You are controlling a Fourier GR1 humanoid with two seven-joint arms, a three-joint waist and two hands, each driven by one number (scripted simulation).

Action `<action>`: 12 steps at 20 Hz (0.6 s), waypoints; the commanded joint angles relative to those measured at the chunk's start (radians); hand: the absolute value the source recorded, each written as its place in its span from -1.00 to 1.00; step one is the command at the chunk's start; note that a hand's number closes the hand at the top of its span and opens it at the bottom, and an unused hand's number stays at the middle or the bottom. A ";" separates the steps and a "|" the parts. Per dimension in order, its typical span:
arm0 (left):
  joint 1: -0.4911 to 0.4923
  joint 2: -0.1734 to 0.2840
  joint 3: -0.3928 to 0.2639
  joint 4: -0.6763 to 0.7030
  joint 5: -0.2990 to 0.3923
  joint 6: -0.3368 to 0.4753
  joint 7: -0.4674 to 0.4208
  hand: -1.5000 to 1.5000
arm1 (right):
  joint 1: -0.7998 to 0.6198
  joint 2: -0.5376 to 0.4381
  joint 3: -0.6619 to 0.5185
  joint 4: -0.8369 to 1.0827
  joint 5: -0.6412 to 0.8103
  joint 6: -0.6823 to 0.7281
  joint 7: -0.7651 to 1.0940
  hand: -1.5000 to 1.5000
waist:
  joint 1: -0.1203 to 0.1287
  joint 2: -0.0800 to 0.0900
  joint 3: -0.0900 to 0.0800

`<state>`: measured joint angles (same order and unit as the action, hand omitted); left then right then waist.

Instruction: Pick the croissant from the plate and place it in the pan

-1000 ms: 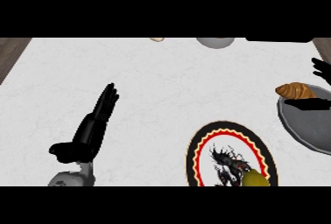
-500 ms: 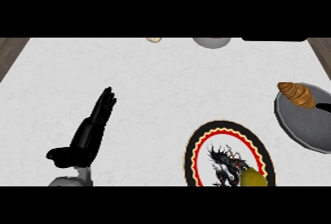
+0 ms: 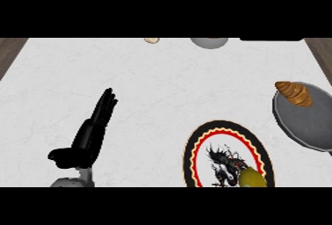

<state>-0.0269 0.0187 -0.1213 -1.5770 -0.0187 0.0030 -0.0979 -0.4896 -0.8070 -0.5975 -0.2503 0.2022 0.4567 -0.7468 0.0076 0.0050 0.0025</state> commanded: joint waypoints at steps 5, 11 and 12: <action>-0.023 -0.017 -0.013 -0.014 -0.030 0.032 0.013 0.00 | 0.138 -0.016 0.028 -0.053 -0.017 0.153 -0.201 -1.00 | -0.006 -0.002 0.000; 0.018 0.017 -0.002 -0.083 0.003 0.012 0.060 0.00 | 0.216 -0.010 0.058 -0.084 -0.024 0.149 -0.241 -1.00 | -0.001 -0.004 0.001; 0.032 0.002 -0.016 -0.006 -0.024 0.018 -0.026 0.00 | 0.230 -0.014 0.065 -0.106 -0.031 0.162 -0.231 -1.00 | -0.009 -0.005 -0.001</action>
<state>-0.0168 0.0183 -0.1312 -1.5990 -0.0281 0.0228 -0.0840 -0.3164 -0.8175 -0.5444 -0.3455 0.1810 0.4569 -0.8256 0.0019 0.0017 0.0023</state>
